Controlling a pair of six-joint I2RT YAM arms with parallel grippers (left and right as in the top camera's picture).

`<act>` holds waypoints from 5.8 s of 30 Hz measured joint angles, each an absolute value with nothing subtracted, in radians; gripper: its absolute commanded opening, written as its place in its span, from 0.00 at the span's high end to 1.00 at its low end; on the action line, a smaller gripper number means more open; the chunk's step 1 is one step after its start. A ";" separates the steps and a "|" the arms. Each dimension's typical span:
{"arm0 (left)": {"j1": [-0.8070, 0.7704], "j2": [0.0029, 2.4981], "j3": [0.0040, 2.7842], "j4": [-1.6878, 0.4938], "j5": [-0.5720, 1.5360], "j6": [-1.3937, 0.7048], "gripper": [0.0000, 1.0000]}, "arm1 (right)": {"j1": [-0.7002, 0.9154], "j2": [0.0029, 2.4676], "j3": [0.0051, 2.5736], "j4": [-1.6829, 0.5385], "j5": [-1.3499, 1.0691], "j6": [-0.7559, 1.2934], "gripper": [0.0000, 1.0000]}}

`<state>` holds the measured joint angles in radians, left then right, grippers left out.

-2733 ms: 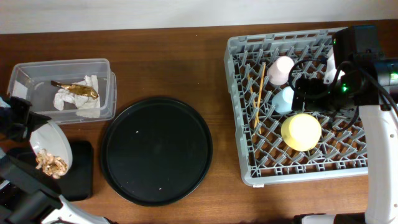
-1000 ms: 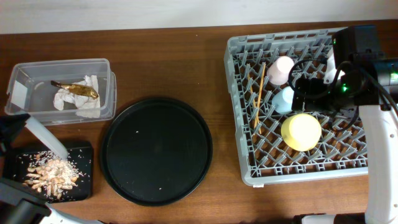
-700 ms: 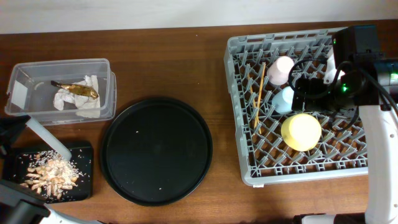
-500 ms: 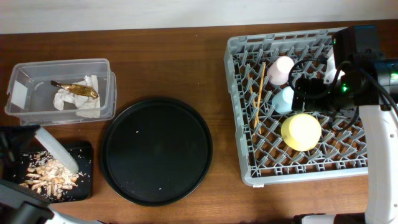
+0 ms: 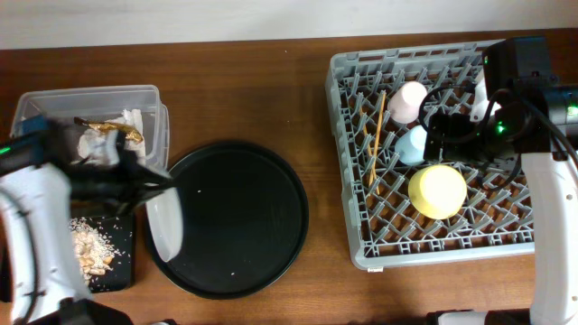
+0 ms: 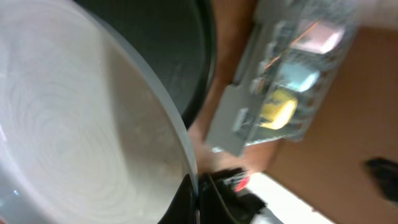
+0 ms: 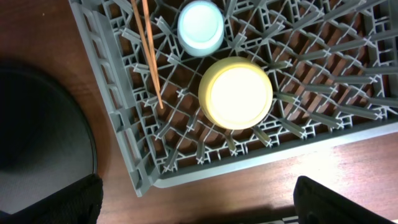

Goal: Sort waste into correct bins and load items into the dishwasher rack
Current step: 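Set the empty white plate back onto the black round tray, then reach the right gripper to the white plate and grasp its rim, then carry the plate to the rack and stand it upright at the back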

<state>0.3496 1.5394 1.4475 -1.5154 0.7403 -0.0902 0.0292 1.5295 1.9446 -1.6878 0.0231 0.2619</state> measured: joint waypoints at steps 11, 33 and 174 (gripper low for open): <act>-0.531 1.563 1.422 -1.181 0.045 -0.591 0.99 | 0.029 1.530 1.945 -1.688 0.026 0.263 0.02; -0.587 1.843 1.409 -1.117 0.034 -0.660 0.59 | 0.029 1.530 1.945 -1.687 0.027 0.262 0.02; 0.320 1.595 1.883 -1.647 -0.195 -0.579 0.01 | 0.497 1.113 1.877 -1.693 0.117 0.387 0.02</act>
